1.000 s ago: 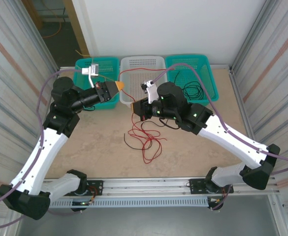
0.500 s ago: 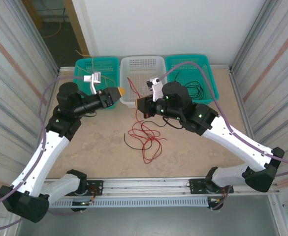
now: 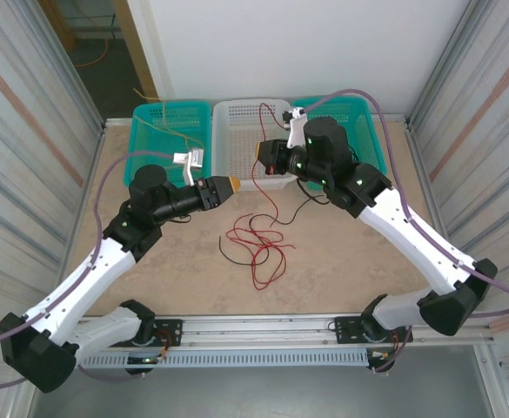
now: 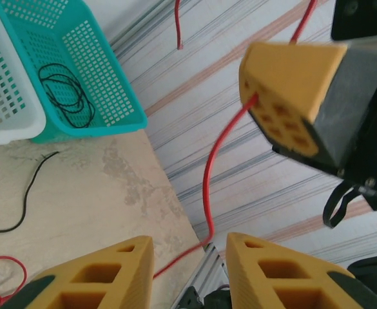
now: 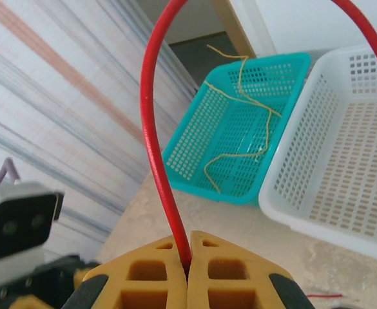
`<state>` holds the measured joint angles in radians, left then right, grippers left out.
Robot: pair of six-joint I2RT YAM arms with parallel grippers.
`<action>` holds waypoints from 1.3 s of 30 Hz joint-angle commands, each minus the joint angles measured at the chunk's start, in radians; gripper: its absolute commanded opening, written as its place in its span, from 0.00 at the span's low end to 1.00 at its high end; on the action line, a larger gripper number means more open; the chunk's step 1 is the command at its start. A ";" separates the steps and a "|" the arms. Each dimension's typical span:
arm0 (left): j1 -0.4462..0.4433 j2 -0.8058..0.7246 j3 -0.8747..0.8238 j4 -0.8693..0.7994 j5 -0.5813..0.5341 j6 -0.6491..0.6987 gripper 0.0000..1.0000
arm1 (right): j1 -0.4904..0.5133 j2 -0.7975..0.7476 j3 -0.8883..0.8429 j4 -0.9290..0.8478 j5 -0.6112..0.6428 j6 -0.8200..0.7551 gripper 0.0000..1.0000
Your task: Untangle the cables
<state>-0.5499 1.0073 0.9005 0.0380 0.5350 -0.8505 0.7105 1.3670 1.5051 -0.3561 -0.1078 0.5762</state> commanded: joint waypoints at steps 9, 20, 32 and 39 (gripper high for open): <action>-0.039 -0.038 -0.011 -0.261 -0.208 0.108 0.33 | -0.166 0.367 0.386 -0.060 -0.114 -0.074 0.00; -0.048 -0.030 -0.030 -0.377 -0.265 0.111 0.34 | -0.229 0.840 0.933 -0.408 -0.182 -0.090 0.35; -0.048 0.031 -0.015 -0.435 -0.275 0.129 0.43 | -0.208 0.668 0.779 -0.427 -0.103 -0.158 0.52; -0.064 0.119 -0.031 -0.461 -0.271 0.135 0.46 | -0.081 0.294 0.289 -0.304 0.030 -0.215 0.52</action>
<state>-0.5987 1.0962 0.8806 -0.3927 0.2756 -0.7376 0.5789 1.8225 1.9358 -0.7151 -0.1448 0.4072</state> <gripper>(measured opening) 0.454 0.522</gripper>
